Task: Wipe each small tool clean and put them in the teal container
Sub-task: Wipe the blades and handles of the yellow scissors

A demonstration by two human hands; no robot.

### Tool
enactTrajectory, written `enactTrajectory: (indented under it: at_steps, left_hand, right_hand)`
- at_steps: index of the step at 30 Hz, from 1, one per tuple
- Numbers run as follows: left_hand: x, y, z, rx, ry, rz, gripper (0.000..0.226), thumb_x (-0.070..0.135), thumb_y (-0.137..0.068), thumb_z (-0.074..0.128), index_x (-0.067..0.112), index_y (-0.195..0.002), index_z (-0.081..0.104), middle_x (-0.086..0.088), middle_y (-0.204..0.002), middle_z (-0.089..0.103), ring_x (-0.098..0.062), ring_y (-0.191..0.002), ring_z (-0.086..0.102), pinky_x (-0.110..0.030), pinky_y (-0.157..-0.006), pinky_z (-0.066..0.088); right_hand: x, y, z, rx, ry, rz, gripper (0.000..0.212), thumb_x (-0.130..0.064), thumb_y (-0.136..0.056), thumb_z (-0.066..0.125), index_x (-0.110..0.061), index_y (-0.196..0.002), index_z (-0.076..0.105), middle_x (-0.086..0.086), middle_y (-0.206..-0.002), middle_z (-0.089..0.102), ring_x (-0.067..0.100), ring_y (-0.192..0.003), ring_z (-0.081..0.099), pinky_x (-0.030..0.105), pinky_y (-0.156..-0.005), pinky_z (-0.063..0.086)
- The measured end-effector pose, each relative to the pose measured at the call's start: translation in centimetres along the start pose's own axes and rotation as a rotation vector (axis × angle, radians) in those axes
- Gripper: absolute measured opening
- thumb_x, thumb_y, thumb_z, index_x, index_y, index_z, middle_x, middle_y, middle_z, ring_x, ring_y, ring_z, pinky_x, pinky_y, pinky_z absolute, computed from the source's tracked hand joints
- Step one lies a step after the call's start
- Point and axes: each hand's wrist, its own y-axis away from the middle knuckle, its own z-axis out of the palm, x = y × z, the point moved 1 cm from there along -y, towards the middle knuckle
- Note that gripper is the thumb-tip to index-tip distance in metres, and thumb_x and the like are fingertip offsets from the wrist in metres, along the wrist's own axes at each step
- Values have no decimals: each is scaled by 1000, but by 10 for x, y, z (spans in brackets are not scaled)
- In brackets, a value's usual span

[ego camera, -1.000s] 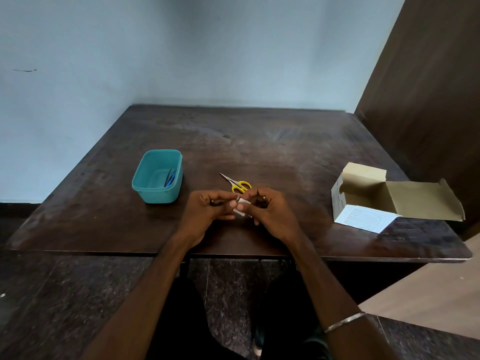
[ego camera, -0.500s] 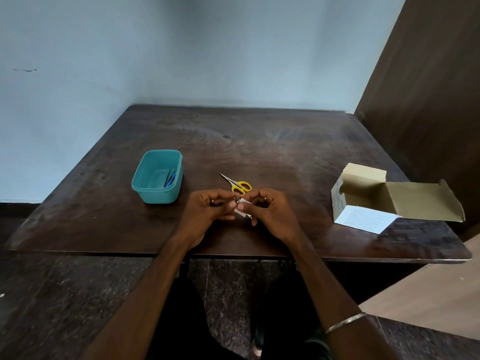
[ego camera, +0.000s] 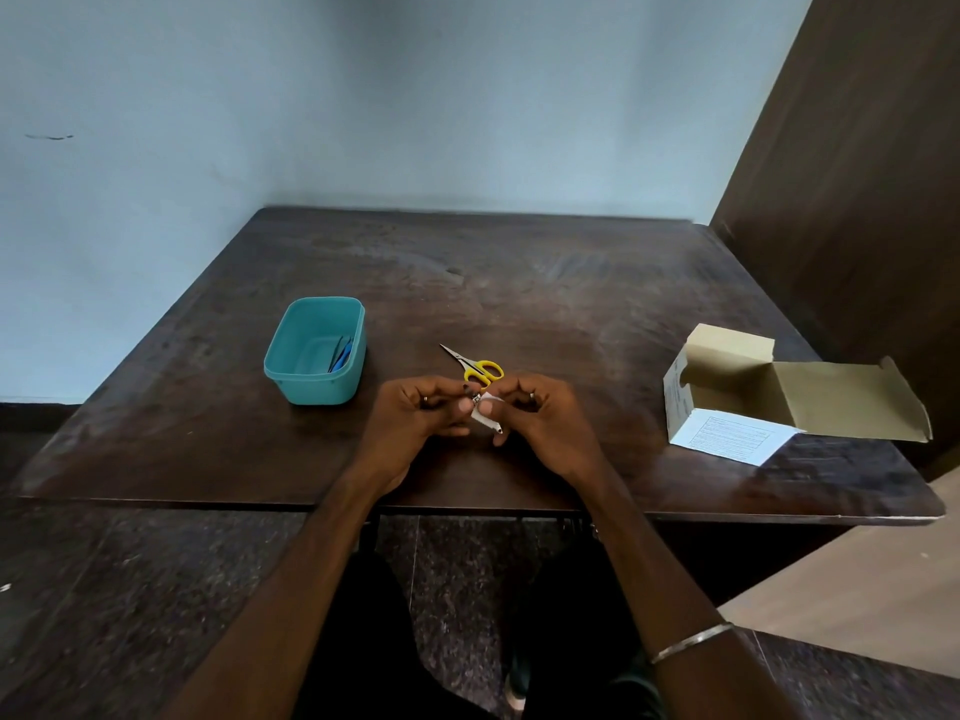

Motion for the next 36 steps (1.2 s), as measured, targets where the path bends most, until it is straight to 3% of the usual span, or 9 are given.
enactTrajectory:
  at_steps: [8,15,18,22,27,32,36]
  left_hand:
    - [0,1,1,34,22,-11,22,-6,-87,64,1,-107,71,-14,-94,76,-22,-81,74,-28,-69,61]
    - [-1,-1,0,0,-7,8,24,-6,-83,69,5,-103,74,-11,-98,77,-24,-85,73,-28,-67,60]
    - [-1,-1,0,-2,-10,9,27,-9,-79,71,6,-101,74,-10,-97,77,-24,-86,73,-30,-69,60]
    - [-3,-2,-1,-13,-26,14,30,-10,-77,73,2,-105,73,-13,-98,76,-28,-89,73,-39,-75,60]
    - [-1,-1,0,-20,-35,24,30,-13,-73,74,1,-100,74,-13,-97,77,-24,-85,73,-34,-71,60]
    - [-1,-1,0,-20,5,17,30,-17,-72,72,5,-92,75,-12,-91,77,-22,-81,73,-30,-71,61]
    - [0,-1,0,5,13,27,29,-16,-73,71,3,-94,74,-13,-91,77,-24,-82,73,-32,-73,61]
  right_hand:
    - [2,-1,-1,-38,13,6,20,5,-78,78,-6,-94,73,10,-82,75,22,-71,70,39,-75,58]
    - [0,0,0,-25,-53,14,3,-2,-87,72,-1,-89,70,14,-75,73,26,-62,67,35,-66,55]
    - [-1,0,0,-25,-47,11,6,-4,-91,67,-8,-91,72,14,-78,73,30,-62,69,41,-67,57]
    - [0,-1,0,-40,-47,22,3,-5,-92,66,-4,-92,69,19,-78,72,34,-63,69,50,-69,57]
    - [-8,1,2,-19,-65,43,12,-1,-91,67,10,-93,63,22,-76,71,21,-57,70,24,-57,55]
    - [-12,2,1,-49,-71,42,12,1,-90,67,11,-93,62,16,-74,72,20,-58,70,22,-58,54]
    - [-13,2,0,-86,-61,16,10,2,-87,70,9,-92,64,21,-75,71,25,-59,69,27,-62,56]
